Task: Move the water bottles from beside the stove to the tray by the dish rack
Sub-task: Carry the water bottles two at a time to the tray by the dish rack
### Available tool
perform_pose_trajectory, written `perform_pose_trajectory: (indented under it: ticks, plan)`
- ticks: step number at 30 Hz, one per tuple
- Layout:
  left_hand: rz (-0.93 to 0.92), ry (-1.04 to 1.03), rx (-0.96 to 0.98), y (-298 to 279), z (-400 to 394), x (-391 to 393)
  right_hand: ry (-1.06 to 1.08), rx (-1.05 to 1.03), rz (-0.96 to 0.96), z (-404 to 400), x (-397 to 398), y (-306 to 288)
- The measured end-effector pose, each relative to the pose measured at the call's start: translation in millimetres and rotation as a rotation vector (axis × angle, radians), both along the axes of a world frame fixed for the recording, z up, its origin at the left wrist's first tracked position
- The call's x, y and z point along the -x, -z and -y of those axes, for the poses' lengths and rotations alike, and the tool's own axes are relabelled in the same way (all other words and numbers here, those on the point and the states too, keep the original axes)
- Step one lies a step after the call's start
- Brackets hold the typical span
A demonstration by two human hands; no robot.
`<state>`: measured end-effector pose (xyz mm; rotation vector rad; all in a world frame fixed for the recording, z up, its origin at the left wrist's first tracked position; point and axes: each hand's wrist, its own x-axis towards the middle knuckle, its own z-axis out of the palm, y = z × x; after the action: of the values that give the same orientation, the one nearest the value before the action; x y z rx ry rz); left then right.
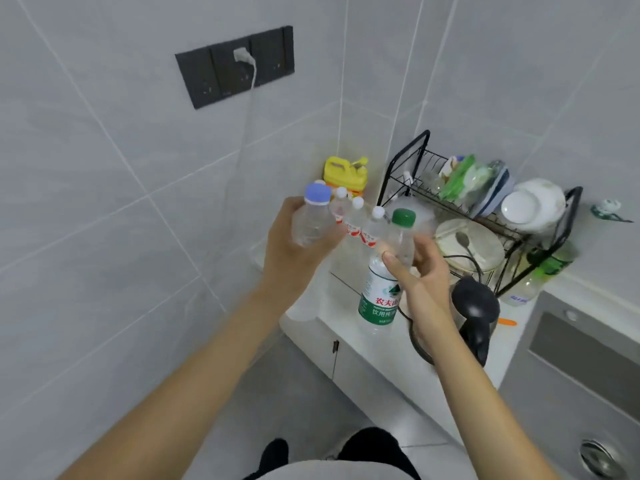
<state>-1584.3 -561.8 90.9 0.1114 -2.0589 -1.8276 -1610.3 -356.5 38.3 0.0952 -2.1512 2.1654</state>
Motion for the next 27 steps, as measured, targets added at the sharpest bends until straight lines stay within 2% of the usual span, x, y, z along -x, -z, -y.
perform_pose_trajectory:
  ticks: [8, 15, 19, 24, 27]
  plan:
    - [0.060, 0.175, 0.240, 30, 8, 141, 0.136, -0.166, 0.092, 4, 119, 24]
    - [0.092, 0.363, 0.460, 107, 25, 238, 0.279, -0.280, 0.187, 23, 163, 67]
    - [0.134, 0.497, 0.589, 141, 29, 269, 0.353, -0.351, 0.245, 43, 171, 82]
    - [0.227, 0.643, 0.723, 170, 34, 288, 0.406, -0.552, 0.346, 59, 176, 117]
    - [0.263, 0.730, 0.722, 188, 36, 294, 0.441, -0.682, 0.398, 66, 175, 133]
